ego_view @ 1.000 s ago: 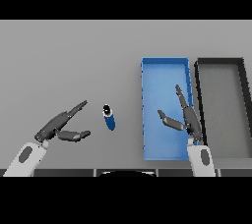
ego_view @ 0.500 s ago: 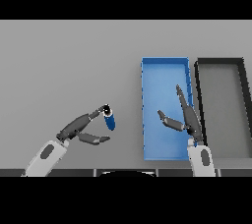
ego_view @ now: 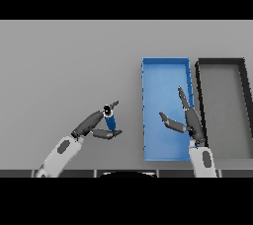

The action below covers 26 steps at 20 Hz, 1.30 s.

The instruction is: Pick up the blue pipe and place it into the blue bin.

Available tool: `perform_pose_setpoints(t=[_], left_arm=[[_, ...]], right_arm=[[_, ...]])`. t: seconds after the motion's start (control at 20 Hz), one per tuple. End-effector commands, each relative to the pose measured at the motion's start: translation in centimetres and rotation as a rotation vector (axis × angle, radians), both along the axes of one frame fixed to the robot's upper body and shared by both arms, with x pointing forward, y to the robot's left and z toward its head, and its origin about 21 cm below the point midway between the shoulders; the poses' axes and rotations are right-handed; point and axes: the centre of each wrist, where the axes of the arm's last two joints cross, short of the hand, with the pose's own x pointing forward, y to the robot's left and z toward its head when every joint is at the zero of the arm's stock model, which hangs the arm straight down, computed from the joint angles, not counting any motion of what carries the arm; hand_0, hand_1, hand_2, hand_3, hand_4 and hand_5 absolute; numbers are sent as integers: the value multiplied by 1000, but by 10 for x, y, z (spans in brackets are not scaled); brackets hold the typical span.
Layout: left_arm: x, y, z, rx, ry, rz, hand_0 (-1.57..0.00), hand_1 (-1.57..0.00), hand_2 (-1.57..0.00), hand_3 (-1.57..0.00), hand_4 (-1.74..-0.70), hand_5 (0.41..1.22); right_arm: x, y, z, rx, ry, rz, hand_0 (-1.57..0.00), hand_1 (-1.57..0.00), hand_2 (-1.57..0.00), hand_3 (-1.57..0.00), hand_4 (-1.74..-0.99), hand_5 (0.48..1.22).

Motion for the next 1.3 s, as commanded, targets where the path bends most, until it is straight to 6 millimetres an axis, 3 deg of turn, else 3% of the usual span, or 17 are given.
perform_pose_setpoints(t=[0.0,0.15,0.25,0.3,0.4,0.5,0.6,0.9,1.25], left_arm=[[0,-4,-4,-10,5,-7,1,1,-23,0,-1098,517],[2,-13,-3,-117,44,-14,1,-44,-166,-108,-1176,601],[5,-20,-5,-161,76,-12,-39,-248,-417,-345,-1268,675],[5,-24,-7,-179,90,-15,-179,-411,-578,-590,-1301,784],[2,-26,-7,-200,78,3,-648,-828,-936,-914,-1450,941],[-1,-29,-5,-205,70,-15,-981,-1095,-1164,-1112,-1551,1042],[-1,-35,-3,-198,81,-34,-1193,-1266,-1311,-1258,-1617,1106],[-12,-44,-4,-212,-10,-52,-1472,-1491,-1503,-1489,-1502,1191],[-5,-68,37,-355,-132,-87,-1550,-1554,-1557,-1554,-1476,1215]], right_arm=[[0,1,3,-4,-10,-4,1,1,1,1,-1195,548],[0,-4,4,-18,-3,-6,1,1,1,1,-1186,554],[-1,-3,2,-4,1,4,1,1,1,1,-1196,560],[2,-2,1,-8,16,-5,1,1,1,1,-1192,560],[0,-2,1,-14,2,0,1,1,1,1,-1189,562],[-2,-7,0,-19,-4,6,1,1,1,1,-1182,562],[-1,0,2,-14,-3,4,1,1,1,1,-1178,561],[-1,-1,3,-26,3,-8,1,1,1,1,-1166,556],[0,1,1,-46,9,0,1,1,1,1,-1138,555]])
